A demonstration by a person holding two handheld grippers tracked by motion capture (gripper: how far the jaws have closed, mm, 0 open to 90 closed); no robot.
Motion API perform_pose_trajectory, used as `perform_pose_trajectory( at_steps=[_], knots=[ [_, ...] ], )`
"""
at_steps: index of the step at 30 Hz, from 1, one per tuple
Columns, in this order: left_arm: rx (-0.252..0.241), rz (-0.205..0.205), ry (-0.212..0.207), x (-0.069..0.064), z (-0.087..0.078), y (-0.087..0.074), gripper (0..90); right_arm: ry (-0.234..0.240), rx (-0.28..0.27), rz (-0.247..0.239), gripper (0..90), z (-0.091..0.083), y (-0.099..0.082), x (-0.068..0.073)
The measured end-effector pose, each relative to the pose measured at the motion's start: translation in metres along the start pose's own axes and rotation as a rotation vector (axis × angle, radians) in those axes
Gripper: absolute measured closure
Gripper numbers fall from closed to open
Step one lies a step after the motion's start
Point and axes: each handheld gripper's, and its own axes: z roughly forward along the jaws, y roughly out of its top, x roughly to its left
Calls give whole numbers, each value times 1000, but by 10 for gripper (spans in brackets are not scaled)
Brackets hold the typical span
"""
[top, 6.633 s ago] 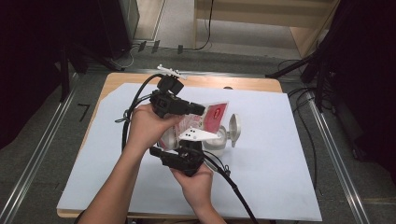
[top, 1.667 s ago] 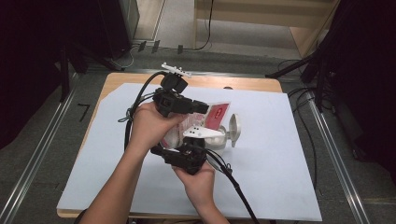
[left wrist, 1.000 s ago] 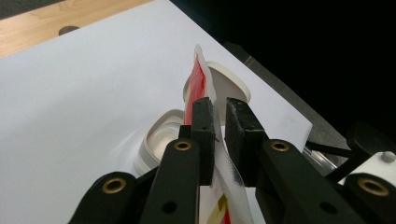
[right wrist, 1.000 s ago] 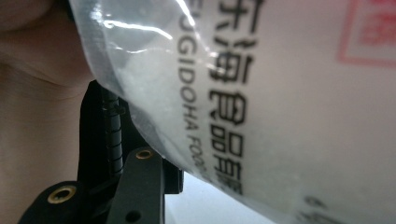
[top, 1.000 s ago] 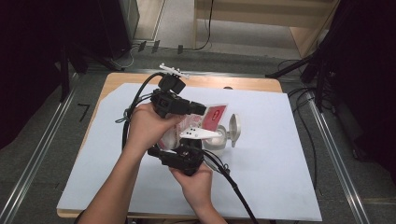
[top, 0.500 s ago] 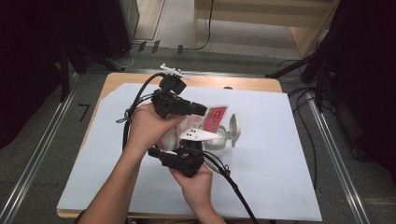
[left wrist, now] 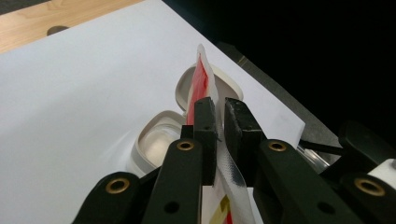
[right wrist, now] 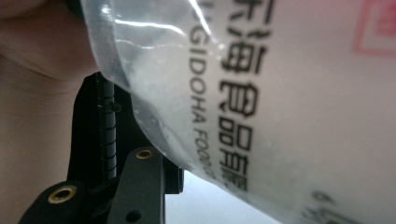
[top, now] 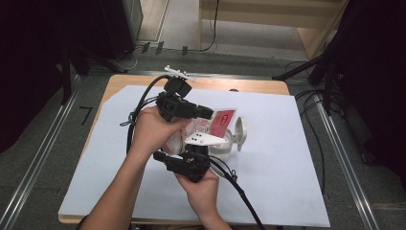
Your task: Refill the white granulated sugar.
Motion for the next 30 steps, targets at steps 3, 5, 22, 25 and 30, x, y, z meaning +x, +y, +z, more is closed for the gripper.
perform_pose_trajectory(
  at_steps=[3,5,22,25,30],
  knots=[
    [0,-4,-7,0,2,0,844,-8,0,1,624,-1,-1,0],
    [1,-4,-4,1,2,0,846,-12,1,-6,624,-2,-1,0],
    [-11,-10,0,-1,-3,2,835,17,4,6,624,-2,4,2],
    [-9,-11,5,0,-3,2,833,26,6,11,624,-2,5,2],
    [-2,-9,12,0,-2,2,834,33,12,18,623,-1,4,1]
  ],
)
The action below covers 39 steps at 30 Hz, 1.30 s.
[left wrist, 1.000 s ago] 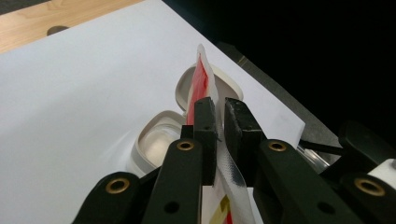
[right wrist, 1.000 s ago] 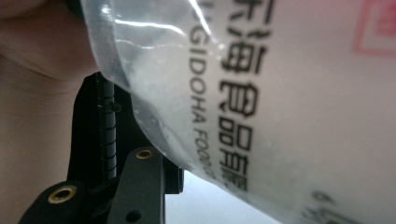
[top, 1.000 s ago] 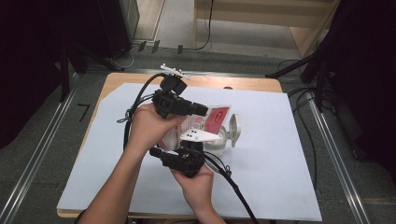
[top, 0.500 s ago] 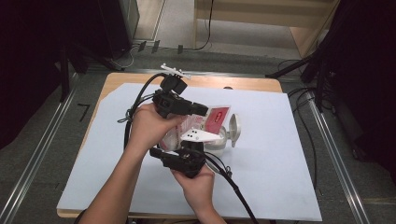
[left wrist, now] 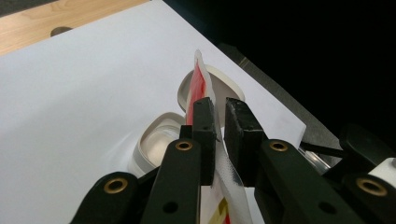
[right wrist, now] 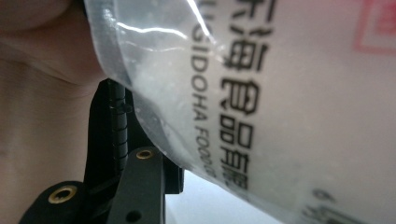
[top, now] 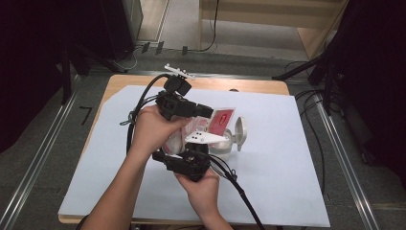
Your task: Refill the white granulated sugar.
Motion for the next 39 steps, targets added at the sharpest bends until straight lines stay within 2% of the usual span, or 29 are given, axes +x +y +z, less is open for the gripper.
perform_pose_trajectory(
  at_steps=[13,17,21,23,26,30,36,39],
  knots=[
    [5,2,9,0,0,0,838,11,-5,12,623,5,-1,-2],
    [-9,3,7,-1,-3,0,838,11,-6,10,624,4,0,-1],
    [-42,8,9,-1,-3,0,838,22,-2,17,623,3,2,-1],
    [-36,3,10,-1,-3,0,839,20,-4,16,623,3,2,0],
    [-55,-6,-1,2,-2,-1,840,12,5,10,624,2,2,-2],
    [-63,-3,4,2,-1,-1,836,16,5,16,622,4,3,-5],
    [-57,-5,7,4,-1,-1,837,-11,14,-5,621,6,4,-10],
    [-43,-2,14,4,-1,-2,847,-7,24,-8,621,7,3,-12]
  ],
)
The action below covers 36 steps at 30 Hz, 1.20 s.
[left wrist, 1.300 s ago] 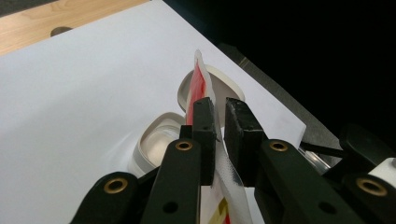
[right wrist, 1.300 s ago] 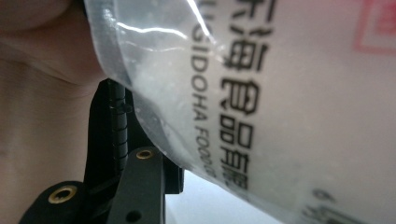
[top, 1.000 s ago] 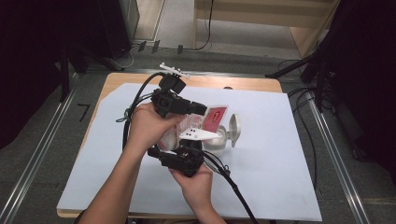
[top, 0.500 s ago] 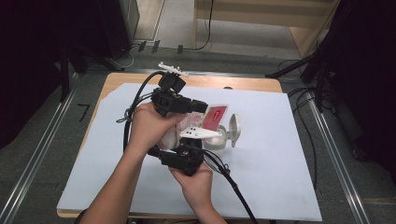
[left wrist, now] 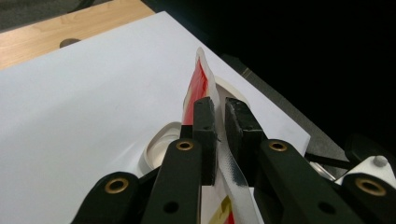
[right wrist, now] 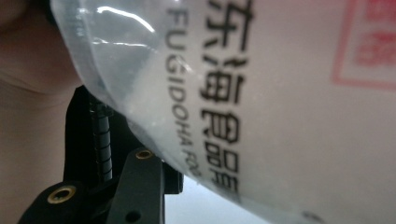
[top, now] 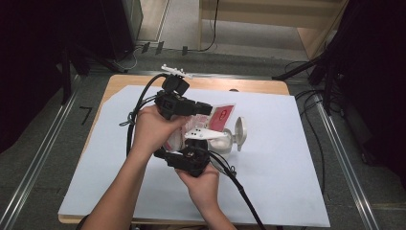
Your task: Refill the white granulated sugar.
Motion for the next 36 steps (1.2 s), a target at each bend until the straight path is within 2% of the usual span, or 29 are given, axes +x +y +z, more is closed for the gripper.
perform_pose_trajectory(
  at_steps=[13,16,20,26,36],
  knots=[
    [80,5,-1,4,-6,-3,868,-22,15,-61,620,5,-8,3],
    [85,3,-2,5,-7,-3,867,-27,17,-62,619,6,-8,3],
    [95,8,-5,7,-8,-4,868,-45,19,-86,616,7,-10,2],
    [118,-10,-16,9,-9,-5,864,-46,27,-106,617,8,-13,2],
    [170,15,4,10,-12,-7,861,-52,54,-128,614,11,-17,2]
  ],
)
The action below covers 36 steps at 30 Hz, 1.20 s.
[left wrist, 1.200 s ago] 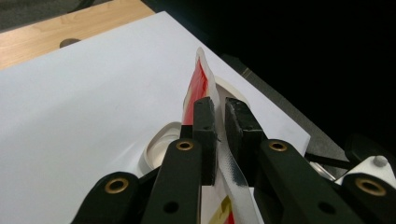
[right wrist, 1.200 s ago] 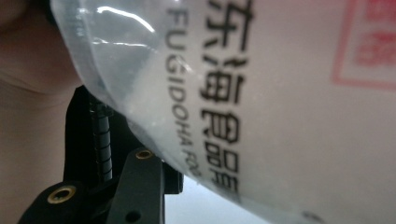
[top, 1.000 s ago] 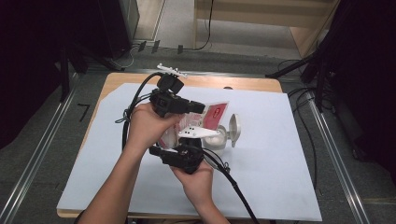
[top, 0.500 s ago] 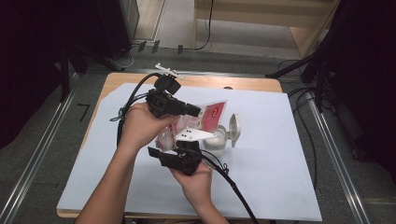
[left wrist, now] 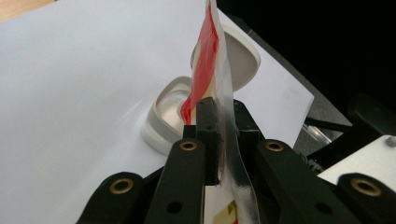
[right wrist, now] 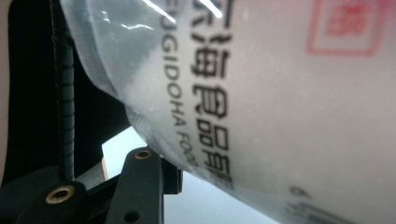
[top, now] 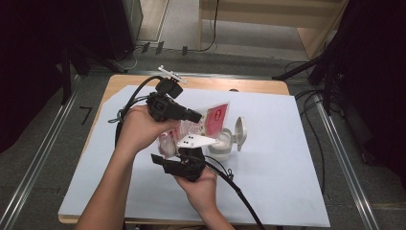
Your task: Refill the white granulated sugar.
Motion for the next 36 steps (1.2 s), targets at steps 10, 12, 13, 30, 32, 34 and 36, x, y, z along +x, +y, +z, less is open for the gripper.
perform_pose_trajectory(
  at_steps=[10,12,13,30,32,34,36],
  knots=[
    [54,23,-8,5,2,-3,844,-4,26,-36,612,4,-5,0],
    [62,41,-17,5,3,-4,850,-7,36,-49,612,4,-6,0],
    [63,42,-20,5,3,-4,852,-7,39,-54,612,4,-7,0],
    [80,5,-54,17,1,-10,900,-28,96,-88,608,7,-12,-5],
    [75,2,-56,16,1,-10,900,-28,93,-86,607,7,-12,-5],
    [74,7,-67,16,-1,-10,900,-27,89,-87,610,6,-12,-5],
    [65,8,-79,16,-3,-11,900,-17,77,-62,599,5,-12,-8]
  ],
)
